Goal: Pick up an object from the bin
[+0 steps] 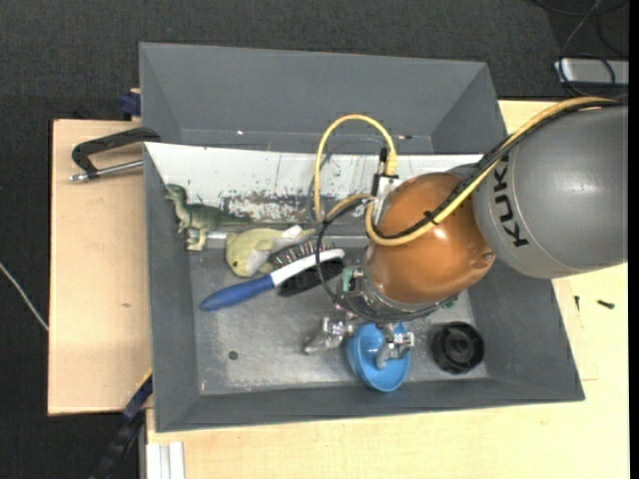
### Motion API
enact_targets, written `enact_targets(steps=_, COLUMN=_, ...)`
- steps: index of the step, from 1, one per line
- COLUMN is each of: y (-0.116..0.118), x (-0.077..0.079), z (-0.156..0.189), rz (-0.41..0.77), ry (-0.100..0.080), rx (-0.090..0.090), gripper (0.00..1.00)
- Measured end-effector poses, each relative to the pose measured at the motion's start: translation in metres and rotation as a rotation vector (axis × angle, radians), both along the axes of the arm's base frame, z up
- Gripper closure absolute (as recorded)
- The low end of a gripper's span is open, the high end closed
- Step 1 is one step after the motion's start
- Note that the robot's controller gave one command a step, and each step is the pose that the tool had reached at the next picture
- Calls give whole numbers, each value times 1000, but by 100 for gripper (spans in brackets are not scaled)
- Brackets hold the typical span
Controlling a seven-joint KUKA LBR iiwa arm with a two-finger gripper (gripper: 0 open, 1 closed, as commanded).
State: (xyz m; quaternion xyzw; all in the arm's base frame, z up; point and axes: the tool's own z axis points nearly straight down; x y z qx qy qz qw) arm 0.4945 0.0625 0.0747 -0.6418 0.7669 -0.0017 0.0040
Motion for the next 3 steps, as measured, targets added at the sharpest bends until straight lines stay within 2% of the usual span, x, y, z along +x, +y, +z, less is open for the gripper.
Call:
enact_targets(steps=1, y=2, x=1, z=1, rz=-3, ry=3, rx=2, gripper=0)
enact_targets(steps=2, y=3, x=5, z=5, rz=-1, ry=-6, rx=3, gripper=100)
enact_targets(steps=3, y=5, x=7, z=57, rz=-4, ry=-2, rx=2, gripper=100)
